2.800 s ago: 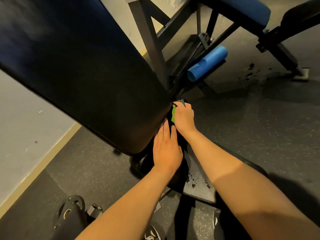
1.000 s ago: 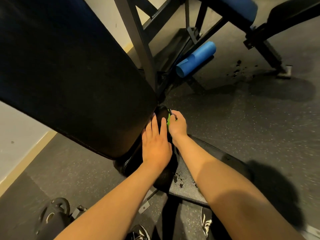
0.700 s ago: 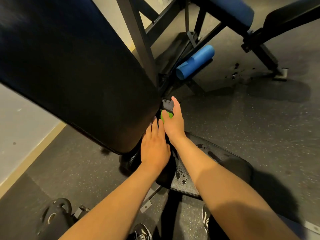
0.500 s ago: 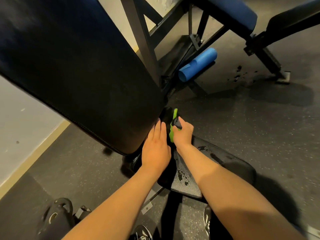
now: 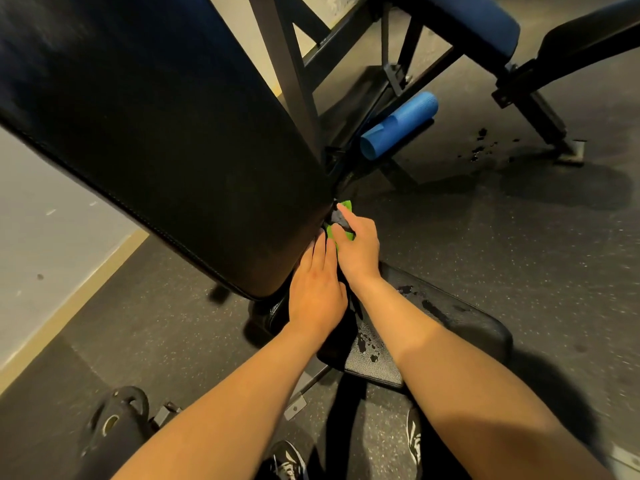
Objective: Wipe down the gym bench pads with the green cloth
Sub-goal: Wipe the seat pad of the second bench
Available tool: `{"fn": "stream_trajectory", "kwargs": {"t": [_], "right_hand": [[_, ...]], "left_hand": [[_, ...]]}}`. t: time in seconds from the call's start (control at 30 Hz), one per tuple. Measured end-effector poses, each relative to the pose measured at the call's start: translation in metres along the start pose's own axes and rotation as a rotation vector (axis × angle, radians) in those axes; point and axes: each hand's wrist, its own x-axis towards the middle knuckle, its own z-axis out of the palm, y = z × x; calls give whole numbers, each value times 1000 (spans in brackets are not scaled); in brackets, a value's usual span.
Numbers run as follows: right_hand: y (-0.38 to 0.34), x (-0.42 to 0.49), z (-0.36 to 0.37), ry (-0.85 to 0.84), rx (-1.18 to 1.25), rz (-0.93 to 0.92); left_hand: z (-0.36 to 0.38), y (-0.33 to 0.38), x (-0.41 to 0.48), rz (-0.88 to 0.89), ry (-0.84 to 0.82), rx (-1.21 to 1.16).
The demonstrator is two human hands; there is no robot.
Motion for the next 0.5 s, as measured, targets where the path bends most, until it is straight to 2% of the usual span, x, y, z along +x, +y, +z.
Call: {"fn": "stream_trajectory", "kwargs": {"t": [0.1,0.17,0.23,0.3,0.37,0.5], "right_hand": [[18,3,6,91,-6,114],[36,5,8,136,17,277],[51,2,9,138,122,462],[54,0,10,142,225,555],[45,-1,10,149,217,508],[11,2,1,61,87,240]], "left_hand": [[1,2,0,-3,6,19],[1,3,-1,-19,-1,5],[1,3,-1,-30,-8,-4],[1,2,-1,-33,-12,-7],[1,2,-1,-40,-17,-20],[1,3,-1,-53,-1,-58]]}}
